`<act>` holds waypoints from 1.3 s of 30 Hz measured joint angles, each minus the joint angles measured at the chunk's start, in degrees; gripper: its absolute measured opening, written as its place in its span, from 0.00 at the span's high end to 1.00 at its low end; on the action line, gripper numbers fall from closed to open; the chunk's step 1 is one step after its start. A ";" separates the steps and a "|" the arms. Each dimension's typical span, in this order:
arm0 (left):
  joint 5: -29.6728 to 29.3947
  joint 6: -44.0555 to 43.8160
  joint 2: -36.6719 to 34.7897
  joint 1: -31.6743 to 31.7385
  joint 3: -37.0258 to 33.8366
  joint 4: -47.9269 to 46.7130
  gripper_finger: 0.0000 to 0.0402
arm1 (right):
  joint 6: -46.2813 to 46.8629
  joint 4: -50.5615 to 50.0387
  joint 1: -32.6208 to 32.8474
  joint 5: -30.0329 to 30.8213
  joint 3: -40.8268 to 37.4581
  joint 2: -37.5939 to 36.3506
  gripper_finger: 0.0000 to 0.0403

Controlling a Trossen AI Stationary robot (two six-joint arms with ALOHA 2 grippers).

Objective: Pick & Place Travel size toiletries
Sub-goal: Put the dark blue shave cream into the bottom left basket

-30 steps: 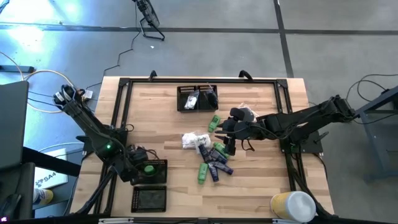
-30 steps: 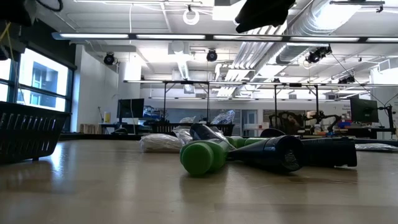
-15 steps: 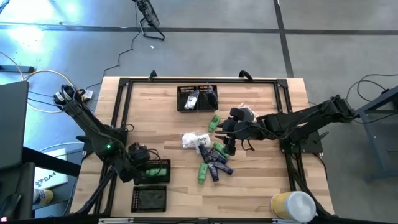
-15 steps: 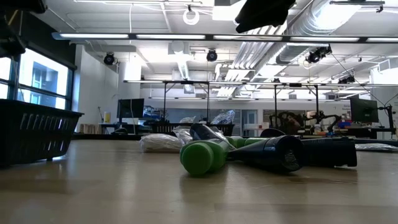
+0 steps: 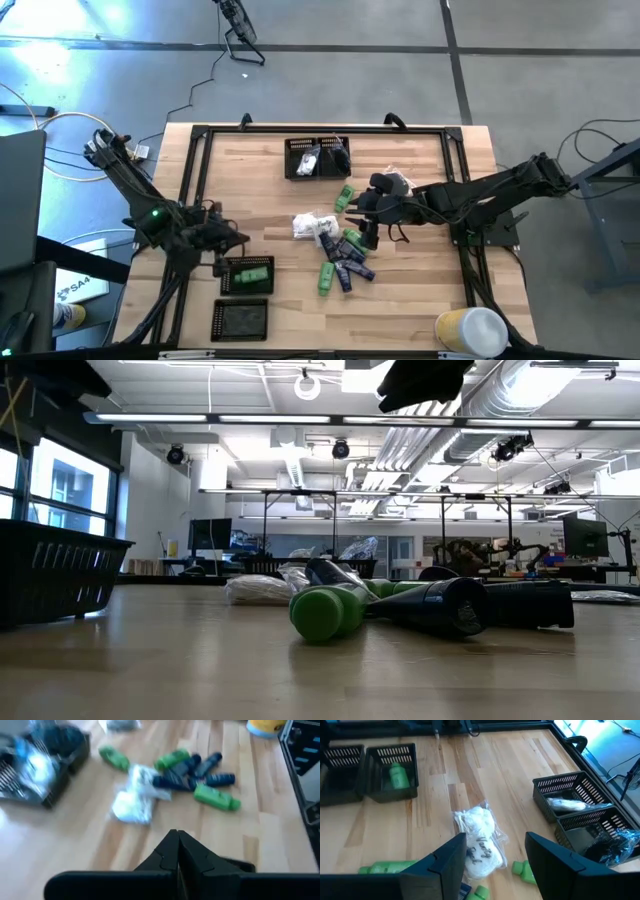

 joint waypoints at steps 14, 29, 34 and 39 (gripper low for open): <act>-6.61 11.78 2.24 7.06 -0.02 9.58 1.00 | -5.23 33.24 -0.40 -4.26 -8.81 5.22 0.51; 20.77 35.81 2.46 29.94 -16.65 54.80 1.00 | -7.97 34.63 -1.14 -4.26 -8.79 7.19 0.51; 25.59 38.26 2.13 36.31 -16.65 52.99 1.00 | -10.92 34.53 -2.00 -5.36 -8.79 7.23 0.52; 34.98 41.01 1.86 46.12 -16.65 52.93 1.00 | -11.62 34.48 -5.62 -8.44 -8.79 7.58 0.56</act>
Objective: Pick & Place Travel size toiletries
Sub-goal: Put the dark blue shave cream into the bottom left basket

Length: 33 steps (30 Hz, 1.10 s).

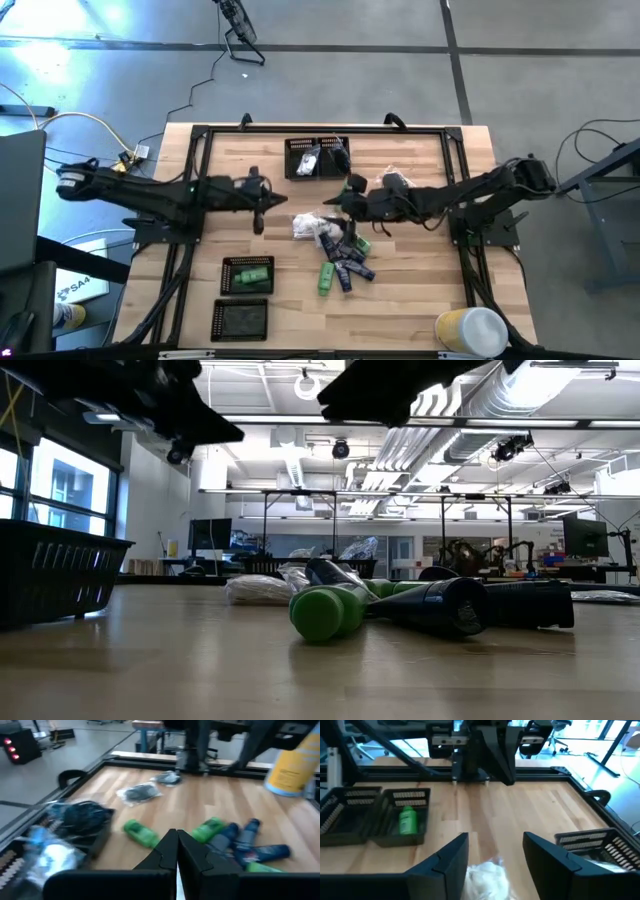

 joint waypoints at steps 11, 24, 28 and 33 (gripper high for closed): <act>18.88 3.77 0.00 23.40 0.00 0.04 1.00 | -3.66 -2.36 -9.89 -5.46 0.00 -0.02 0.75; 29.56 6.77 0.00 36.02 0.00 0.02 1.00 | 2.42 -10.78 -13.18 -5.50 -1.59 -0.06 0.93; 31.20 7.24 0.00 37.80 0.00 0.02 1.00 | 5.76 -4.04 -13.62 -6.88 -7.82 -0.56 0.98; 31.36 8.58 0.00 39.22 0.00 0.02 1.00 | 9.18 5.57 -14.38 -6.71 -14.22 -1.85 0.99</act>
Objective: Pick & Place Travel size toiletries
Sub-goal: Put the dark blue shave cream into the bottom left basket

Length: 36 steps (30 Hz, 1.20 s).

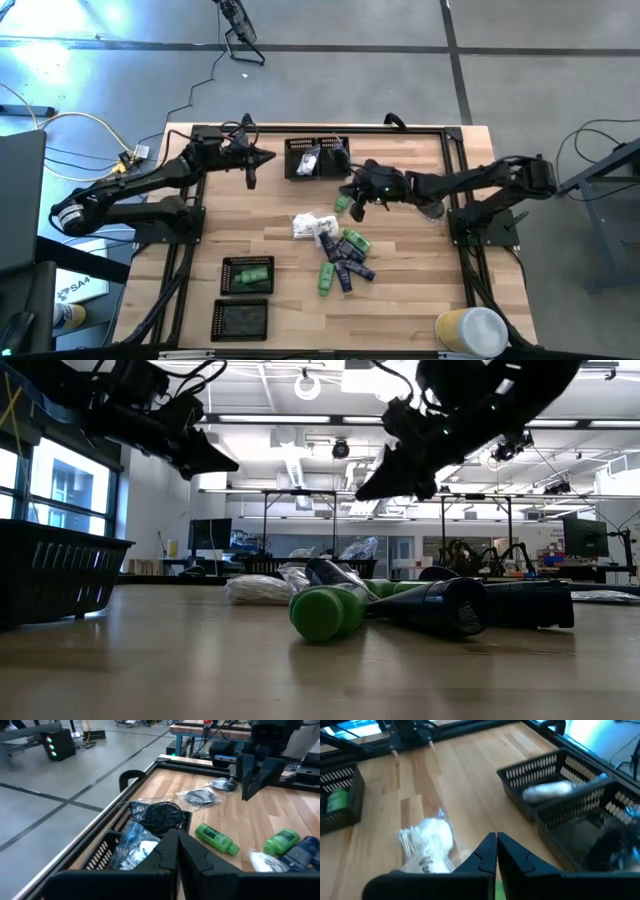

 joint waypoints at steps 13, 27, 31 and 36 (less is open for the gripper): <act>-1.11 3.04 0.17 1.40 0.02 -0.13 1.00 | 0.05 1.78 -5.19 0.21 -1.81 -1.84 0.99; -1.11 3.90 0.17 1.38 0.04 0.00 1.00 | -3.95 1.76 -11.16 -7.19 -1.81 -1.84 0.99; -1.11 5.05 0.17 1.34 0.04 -0.15 1.00 | -4.45 1.76 -12.20 -7.38 -1.81 -1.84 0.99; -1.11 5.58 0.20 1.34 0.04 -0.45 1.00 | -4.31 1.76 -12.55 -7.36 -1.81 -1.84 0.99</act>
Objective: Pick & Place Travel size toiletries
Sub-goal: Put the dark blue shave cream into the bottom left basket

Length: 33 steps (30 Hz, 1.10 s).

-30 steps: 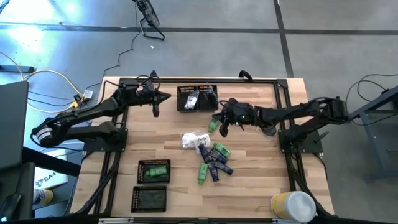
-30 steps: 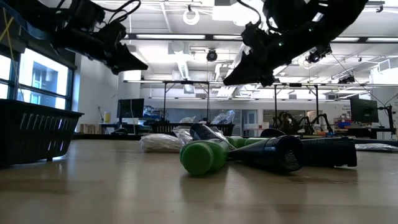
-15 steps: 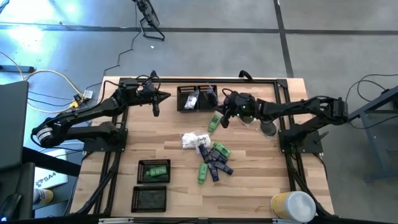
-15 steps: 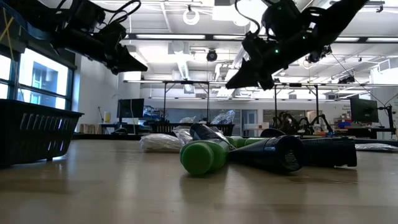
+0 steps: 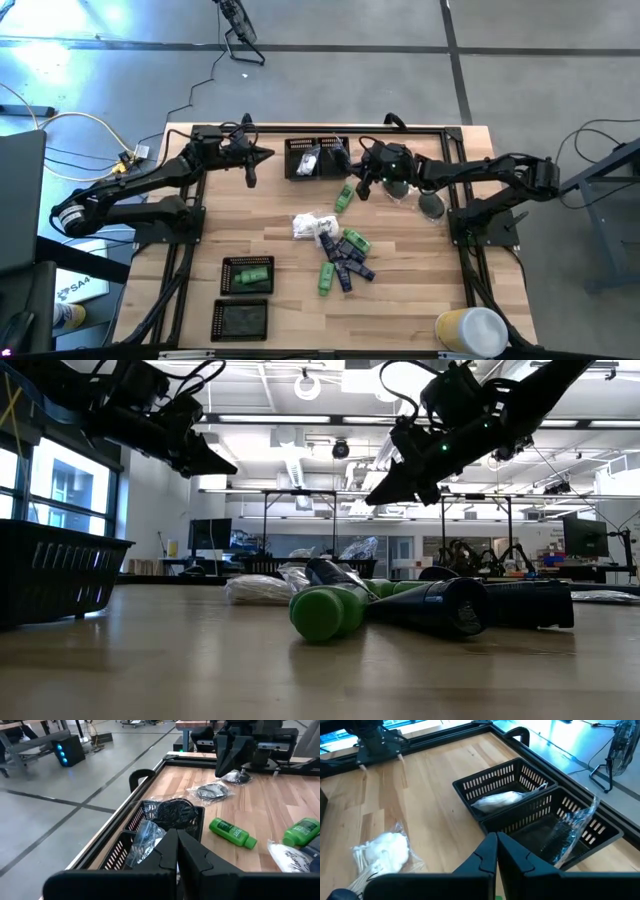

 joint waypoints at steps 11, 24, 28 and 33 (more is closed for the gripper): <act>-2.40 0.10 0.00 -0.11 0.00 -0.51 1.00 | 1.75 -0.02 0.05 0.17 0.00 0.00 0.99; -2.58 0.06 0.00 -0.11 0.00 -2.93 1.00 | 1.78 0.09 0.05 -0.22 0.00 0.02 0.99; -2.60 0.01 0.00 -0.11 0.00 -5.29 1.00 | 1.36 0.09 0.05 -0.13 0.00 0.02 0.99; -2.59 -0.05 0.00 -0.13 0.00 -6.90 1.00 | 0.30 0.73 0.05 0.26 0.00 0.03 0.99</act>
